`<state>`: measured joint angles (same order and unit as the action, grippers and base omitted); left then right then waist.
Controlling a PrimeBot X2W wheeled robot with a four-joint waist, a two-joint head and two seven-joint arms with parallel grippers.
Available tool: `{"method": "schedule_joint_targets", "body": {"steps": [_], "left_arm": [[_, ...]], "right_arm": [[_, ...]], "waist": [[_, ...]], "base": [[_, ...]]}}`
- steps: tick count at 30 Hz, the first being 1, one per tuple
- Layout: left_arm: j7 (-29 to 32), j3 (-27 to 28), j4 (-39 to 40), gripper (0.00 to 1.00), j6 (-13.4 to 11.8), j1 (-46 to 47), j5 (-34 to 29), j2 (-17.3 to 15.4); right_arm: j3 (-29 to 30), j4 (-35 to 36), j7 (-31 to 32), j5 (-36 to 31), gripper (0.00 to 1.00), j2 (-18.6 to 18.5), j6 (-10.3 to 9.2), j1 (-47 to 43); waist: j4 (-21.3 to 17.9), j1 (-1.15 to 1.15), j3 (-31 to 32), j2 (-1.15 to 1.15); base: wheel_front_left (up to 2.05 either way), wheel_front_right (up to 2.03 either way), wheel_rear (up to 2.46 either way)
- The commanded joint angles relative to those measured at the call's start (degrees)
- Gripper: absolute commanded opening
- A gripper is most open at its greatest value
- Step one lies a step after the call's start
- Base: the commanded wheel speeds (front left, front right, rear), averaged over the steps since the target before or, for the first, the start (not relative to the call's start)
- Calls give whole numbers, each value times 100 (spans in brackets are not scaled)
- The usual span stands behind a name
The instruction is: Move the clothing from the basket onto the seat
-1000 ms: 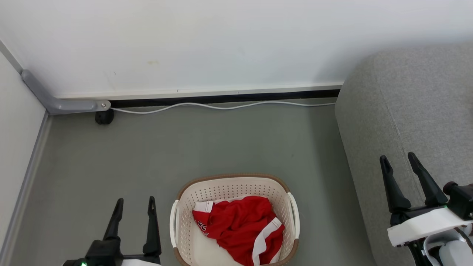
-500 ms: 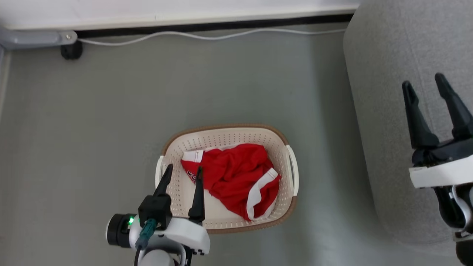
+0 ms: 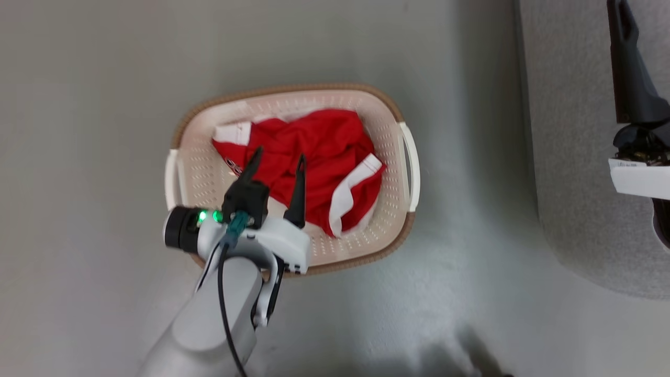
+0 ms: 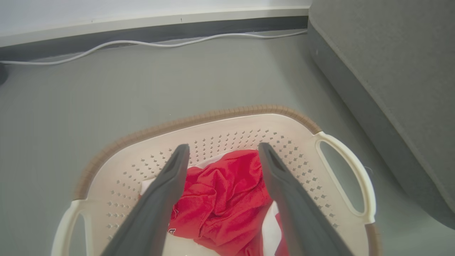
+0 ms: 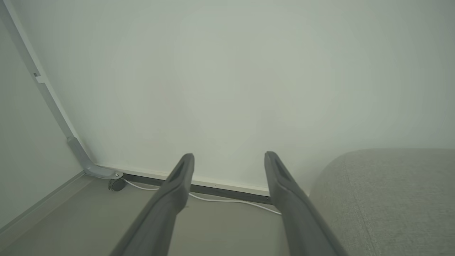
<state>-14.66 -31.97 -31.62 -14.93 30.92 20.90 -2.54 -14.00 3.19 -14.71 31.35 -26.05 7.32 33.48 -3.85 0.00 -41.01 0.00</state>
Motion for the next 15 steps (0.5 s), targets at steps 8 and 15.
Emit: {"method": "schedule_joint_targets", "body": {"steps": [8, 15], "left_arm": [[-34, -331, -870, 100, 118, 1033, 256, -34], [-34, -567, -1792, 100, 91, 1905, 585, -34]], "right_arm": [[-127, 385, -29, 80, 100, -109, 17, 234], [-210, 623, -29, 92, 100, -17, 17, 466]], "waist": [[-347, 0, -1122, 0], [-611, 0, -1614, 0]], "base": [[0, 0, 0], [0, 0, 0]]}}
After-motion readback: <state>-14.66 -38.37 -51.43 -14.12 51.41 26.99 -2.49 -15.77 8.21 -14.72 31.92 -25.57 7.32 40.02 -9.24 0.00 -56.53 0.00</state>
